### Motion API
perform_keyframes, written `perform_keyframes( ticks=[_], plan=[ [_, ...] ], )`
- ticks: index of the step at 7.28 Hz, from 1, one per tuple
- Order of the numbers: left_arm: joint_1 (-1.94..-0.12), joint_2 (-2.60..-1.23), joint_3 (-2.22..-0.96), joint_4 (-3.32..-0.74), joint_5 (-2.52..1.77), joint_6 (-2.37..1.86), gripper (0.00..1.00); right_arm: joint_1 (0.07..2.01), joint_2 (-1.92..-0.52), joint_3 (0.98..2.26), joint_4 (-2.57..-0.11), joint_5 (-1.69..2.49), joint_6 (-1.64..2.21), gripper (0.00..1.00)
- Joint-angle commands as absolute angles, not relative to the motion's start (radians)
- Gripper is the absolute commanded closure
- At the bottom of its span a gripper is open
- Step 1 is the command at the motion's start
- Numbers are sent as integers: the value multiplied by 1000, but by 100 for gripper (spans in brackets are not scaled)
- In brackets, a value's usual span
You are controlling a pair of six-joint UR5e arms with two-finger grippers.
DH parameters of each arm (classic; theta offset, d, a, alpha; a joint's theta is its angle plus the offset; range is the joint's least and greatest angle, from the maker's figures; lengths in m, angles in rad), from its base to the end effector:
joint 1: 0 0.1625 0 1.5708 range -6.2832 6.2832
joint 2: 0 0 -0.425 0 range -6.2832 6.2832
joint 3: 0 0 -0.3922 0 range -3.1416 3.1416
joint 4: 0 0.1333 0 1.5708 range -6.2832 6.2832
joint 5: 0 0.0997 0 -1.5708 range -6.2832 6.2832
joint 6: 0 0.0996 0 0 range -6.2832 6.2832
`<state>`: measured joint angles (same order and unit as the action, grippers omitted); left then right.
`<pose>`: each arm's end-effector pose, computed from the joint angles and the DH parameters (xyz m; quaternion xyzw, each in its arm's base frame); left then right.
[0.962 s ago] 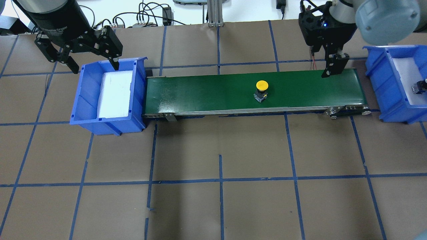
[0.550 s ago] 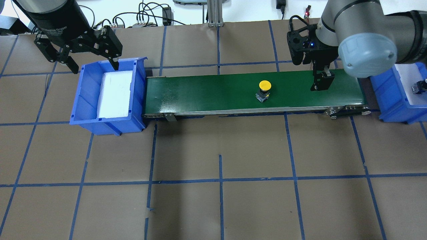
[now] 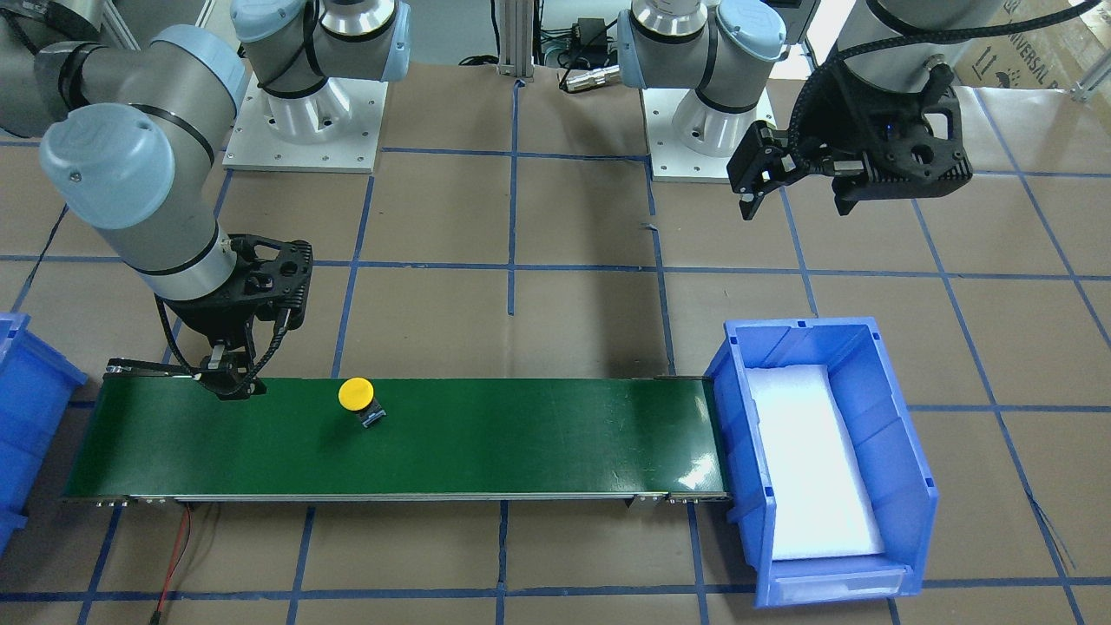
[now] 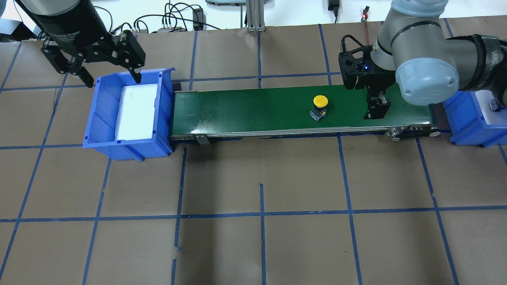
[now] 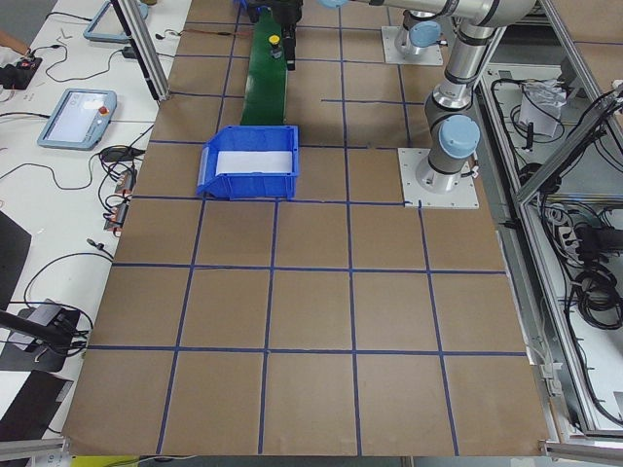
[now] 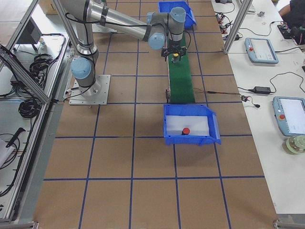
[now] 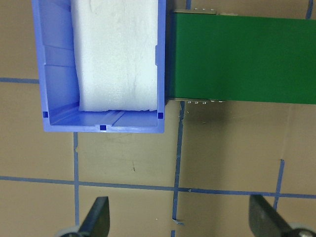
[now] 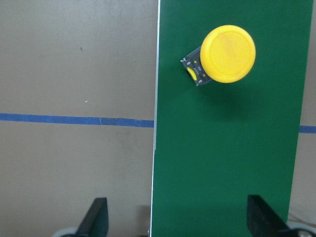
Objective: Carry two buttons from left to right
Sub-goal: 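Move the right gripper back over the belt toward the yellow button, then lower the right gripper and grasp the yellow button on the belt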
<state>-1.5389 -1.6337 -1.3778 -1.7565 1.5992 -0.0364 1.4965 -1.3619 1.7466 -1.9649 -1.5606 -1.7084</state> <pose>-0.1142 -0.5135 0.5326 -0.0337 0.9989 0.0278 0.0143 0.0929 -0.5607 0.3324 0.7291 -0.6843 0.0069 0.0005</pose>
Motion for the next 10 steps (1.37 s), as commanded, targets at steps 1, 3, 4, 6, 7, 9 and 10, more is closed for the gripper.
perform_keyframes(
  ticks=[1, 3, 4, 6, 7, 9, 10],
  plan=[
    [-1539, -1634, -1379, -1756, 1600, -37, 0, 1456, -1330, 1715, -1968, -1563, -1750, 0],
    [-1539, -1632, -1379, -1755, 1600, -37, 0, 1459, -1319, 1704, -1967, -1568, -1735, 0],
    [-1539, -1631, -1379, -1756, 1601, -37, 0, 1460, -1318, 1707, -1970, -1560, -1729, 0],
    [-1539, -1631, -1379, -1755, 1600, -37, 0, 1497, -1304, 1710, -1982, -1560, -1711, 0],
    [-1539, -1631, -1379, -1755, 1600, -37, 0, 1547, -1298, 1713, -2012, -1568, -1703, 1],
    [-1539, -1631, -1379, -1755, 1600, -37, 0, 1566, -1286, 1727, -2052, -1568, -1680, 1],
    [-1539, -1631, -1379, -1755, 1600, -37, 0, 1568, -1281, 1729, -2063, -1569, -1678, 1]
  ],
)
